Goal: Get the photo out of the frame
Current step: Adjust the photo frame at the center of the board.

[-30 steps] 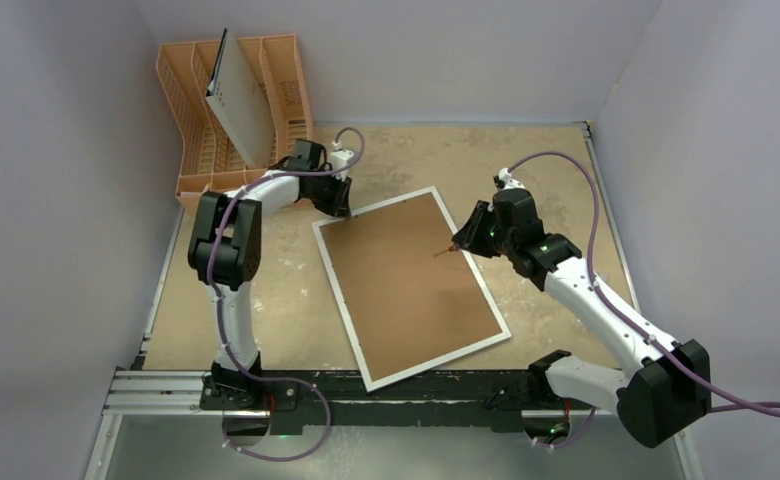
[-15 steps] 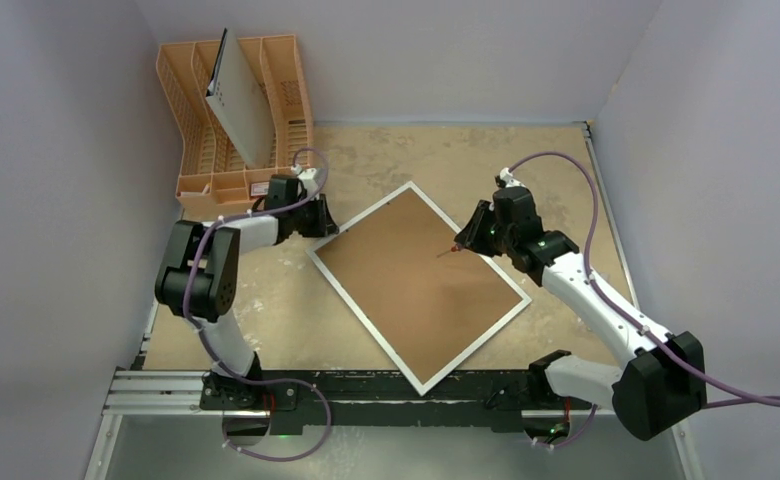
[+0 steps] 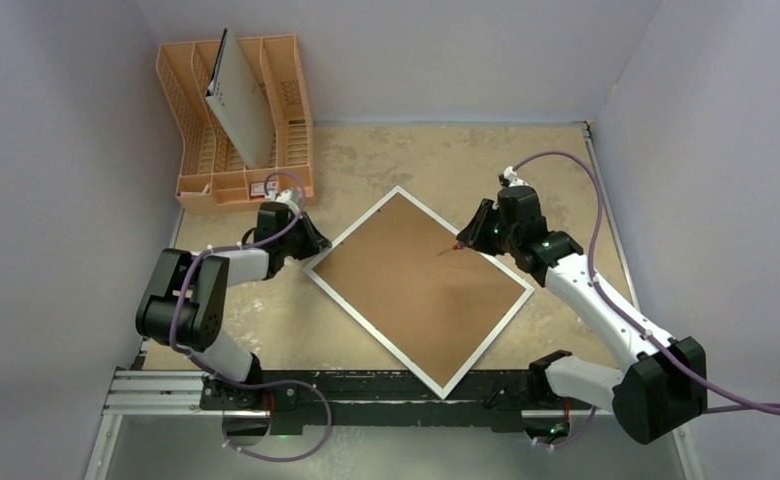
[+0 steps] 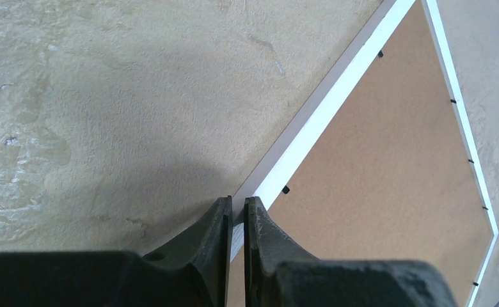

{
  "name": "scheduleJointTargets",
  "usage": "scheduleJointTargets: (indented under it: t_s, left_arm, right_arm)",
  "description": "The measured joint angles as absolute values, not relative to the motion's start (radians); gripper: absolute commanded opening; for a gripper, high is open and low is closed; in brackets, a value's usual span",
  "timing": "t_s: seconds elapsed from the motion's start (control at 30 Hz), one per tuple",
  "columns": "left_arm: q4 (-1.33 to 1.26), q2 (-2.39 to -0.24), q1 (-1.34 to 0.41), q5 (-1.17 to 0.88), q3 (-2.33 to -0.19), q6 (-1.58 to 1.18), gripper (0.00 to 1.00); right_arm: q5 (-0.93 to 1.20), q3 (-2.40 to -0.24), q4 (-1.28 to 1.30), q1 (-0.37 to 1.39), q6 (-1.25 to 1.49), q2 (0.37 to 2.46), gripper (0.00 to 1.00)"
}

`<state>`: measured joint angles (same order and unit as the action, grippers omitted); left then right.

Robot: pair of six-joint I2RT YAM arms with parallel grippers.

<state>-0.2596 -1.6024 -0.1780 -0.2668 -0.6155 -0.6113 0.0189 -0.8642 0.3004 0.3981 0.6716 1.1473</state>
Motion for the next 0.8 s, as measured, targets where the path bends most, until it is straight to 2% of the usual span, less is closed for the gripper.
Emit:
scheduleJointTargets:
  t_s: [0.13, 0.23, 0.47, 0.67, 0.8]
  left_arm:
    - [-0.248, -1.59, -0.179, -0.264, -0.614, -0.606, 0.24]
    - [-0.173, -1.563, -0.184, -0.248, -0.632, -0.568, 0.35]
    - [0.1, -1.564, -0.227, -0.242, -0.838, -0.353, 0.42]
    - [0.163, -1.755, -0.32, -0.301, -1.197, -0.148, 0.43]
    - [0.223, -1.891, -0.352, -0.324, -1.328, -0.055, 0.45]
  right_arm:
    - [0.023, -0.864, 0.3, 0.398, 0.67, 1.147, 0.0]
    - [0.027, -0.864, 0.3, 0.397, 0.669, 1.147, 0.0]
    - [0.041, -0.864, 0.3, 0.392, 0.662, 1.147, 0.0]
    - [0.046, -0.864, 0.3, 0.392, 0.663, 1.147, 0.0]
    - [0.049, -0.864, 0.3, 0.392, 0.663, 1.147, 0.0]
